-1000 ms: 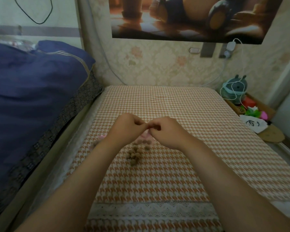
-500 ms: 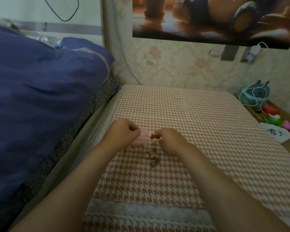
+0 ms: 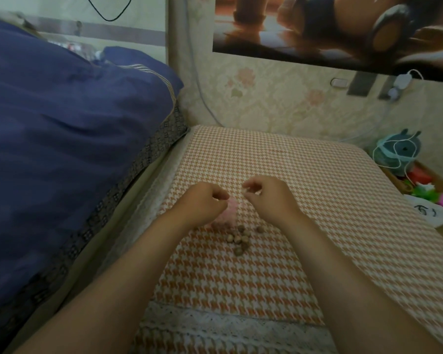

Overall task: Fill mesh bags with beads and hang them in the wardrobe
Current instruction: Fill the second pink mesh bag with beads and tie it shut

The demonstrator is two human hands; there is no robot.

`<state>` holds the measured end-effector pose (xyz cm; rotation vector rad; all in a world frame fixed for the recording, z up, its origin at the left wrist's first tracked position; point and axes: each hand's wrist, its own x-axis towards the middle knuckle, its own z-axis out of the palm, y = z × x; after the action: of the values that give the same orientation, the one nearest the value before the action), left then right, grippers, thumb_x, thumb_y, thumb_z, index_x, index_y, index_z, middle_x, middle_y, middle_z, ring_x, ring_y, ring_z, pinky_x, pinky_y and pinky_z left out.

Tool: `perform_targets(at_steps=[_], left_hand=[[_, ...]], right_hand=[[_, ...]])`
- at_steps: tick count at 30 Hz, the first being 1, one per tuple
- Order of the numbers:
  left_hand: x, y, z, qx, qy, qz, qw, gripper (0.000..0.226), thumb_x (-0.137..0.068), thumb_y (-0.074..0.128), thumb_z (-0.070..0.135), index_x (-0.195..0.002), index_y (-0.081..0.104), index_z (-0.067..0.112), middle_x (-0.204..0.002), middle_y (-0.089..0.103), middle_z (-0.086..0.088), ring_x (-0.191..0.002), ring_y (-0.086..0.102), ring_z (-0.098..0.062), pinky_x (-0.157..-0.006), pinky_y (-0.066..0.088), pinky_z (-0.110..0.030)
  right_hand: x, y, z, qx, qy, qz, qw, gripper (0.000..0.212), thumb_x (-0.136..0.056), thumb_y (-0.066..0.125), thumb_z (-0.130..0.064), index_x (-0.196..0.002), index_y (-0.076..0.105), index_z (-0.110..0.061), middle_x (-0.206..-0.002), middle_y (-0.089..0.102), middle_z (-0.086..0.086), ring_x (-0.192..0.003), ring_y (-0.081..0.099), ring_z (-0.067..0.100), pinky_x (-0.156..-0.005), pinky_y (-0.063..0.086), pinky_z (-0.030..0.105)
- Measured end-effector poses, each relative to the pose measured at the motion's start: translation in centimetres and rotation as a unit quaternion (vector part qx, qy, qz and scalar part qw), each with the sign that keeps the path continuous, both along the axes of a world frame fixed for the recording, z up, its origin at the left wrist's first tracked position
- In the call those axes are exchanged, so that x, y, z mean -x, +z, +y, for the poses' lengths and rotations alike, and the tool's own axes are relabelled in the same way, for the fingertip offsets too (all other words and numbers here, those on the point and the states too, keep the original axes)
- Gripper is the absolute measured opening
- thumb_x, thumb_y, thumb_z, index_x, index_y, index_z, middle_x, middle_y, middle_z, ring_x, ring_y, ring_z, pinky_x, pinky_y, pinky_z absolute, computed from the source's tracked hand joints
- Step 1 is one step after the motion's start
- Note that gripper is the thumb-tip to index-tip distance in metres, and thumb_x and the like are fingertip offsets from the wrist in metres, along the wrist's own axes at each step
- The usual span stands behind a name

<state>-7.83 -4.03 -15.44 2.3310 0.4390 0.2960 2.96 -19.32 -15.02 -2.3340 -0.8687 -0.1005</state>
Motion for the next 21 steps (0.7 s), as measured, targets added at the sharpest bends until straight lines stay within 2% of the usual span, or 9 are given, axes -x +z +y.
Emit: perform_targets(at_steps=[2,4,8,11,15,18,21], left_hand=[[-0.1,-0.1,0.0,0.011,-0.004,-0.001,1.000,0.028,-0.091,0.061,0.022,-0.117,0.071,0.021,-0.121,0.068,0.002,-0.106,0.062,-0.010,-0.093,0.052,-0.031],[-0.2,-0.2,0.1,0.016,-0.008,0.000,1.000,0.026,-0.091,0.059,0.021,-0.114,0.072,0.021,-0.115,0.070,0.002,-0.101,0.064,-0.011,-0.090,0.054,-0.033],[0.2,0.1,-0.1,0.009,-0.013,-0.002,1.000,0.023,-0.091,0.057,0.020,-0.104,0.074,0.024,-0.091,0.073,0.002,-0.084,0.068,-0.016,-0.078,0.057,-0.038],[0.3,0.0,-0.3,0.012,-0.020,-0.010,1.000,0.026,-0.092,0.057,0.020,-0.113,0.072,0.023,-0.103,0.073,0.002,-0.089,0.067,-0.013,-0.081,0.055,-0.033],[0.1,0.0,-0.4,0.011,-0.014,-0.009,1.000,0.028,-0.093,0.055,0.017,-0.117,0.070,0.019,-0.121,0.068,0.002,-0.109,0.061,-0.011,-0.096,0.051,-0.032],[-0.2,0.2,-0.7,0.009,-0.007,-0.012,1.000,0.027,-0.093,0.055,0.014,-0.114,0.072,0.021,-0.122,0.067,0.004,-0.107,0.061,-0.011,-0.092,0.050,-0.029],[-0.7,0.2,-1.1,-0.002,-0.003,-0.019,1.000,0.023,-0.094,0.057,0.018,-0.109,0.074,0.021,-0.120,0.068,0.005,-0.097,0.064,-0.010,-0.083,0.051,-0.026]], right_hand=[[0.8,1.3,0.4,-0.037,0.038,-0.006,0.999,0.016,-0.091,0.069,-0.032,-0.106,0.073,-0.032,-0.091,0.068,-0.018,-0.079,0.058,-0.004,-0.077,0.050,0.023],[1.7,1.8,0.7,-0.029,0.079,-0.020,0.996,0.016,-0.090,0.070,-0.033,-0.106,0.072,-0.034,-0.090,0.068,-0.019,-0.075,0.056,-0.007,-0.073,0.049,0.019],[2.6,1.2,0.7,0.028,0.108,-0.067,0.991,0.017,-0.090,0.068,-0.039,-0.107,0.072,-0.035,-0.096,0.067,-0.016,-0.075,0.054,-0.002,-0.073,0.047,0.025],[2.3,0.6,0.4,0.047,0.114,-0.064,0.990,0.024,-0.091,0.067,-0.043,-0.112,0.072,-0.034,-0.105,0.062,-0.014,-0.082,0.052,0.001,-0.080,0.049,0.028],[1.4,0.9,-0.9,-0.001,0.098,-0.014,0.995,0.022,-0.093,0.067,-0.035,-0.114,0.071,-0.033,-0.107,0.062,-0.014,-0.080,0.051,-0.005,-0.082,0.048,0.024],[0.3,0.8,-2.5,0.033,0.065,-0.004,0.997,0.018,-0.095,0.064,-0.026,-0.110,0.072,-0.032,-0.106,0.064,-0.014,-0.083,0.054,-0.002,-0.084,0.050,0.028],[-0.4,-0.1,-3.8,0.125,0.051,0.022,0.991,0.021,-0.094,0.064,-0.023,-0.111,0.072,-0.032,-0.110,0.066,-0.013,-0.098,0.062,0.008,-0.090,0.053,0.032]])
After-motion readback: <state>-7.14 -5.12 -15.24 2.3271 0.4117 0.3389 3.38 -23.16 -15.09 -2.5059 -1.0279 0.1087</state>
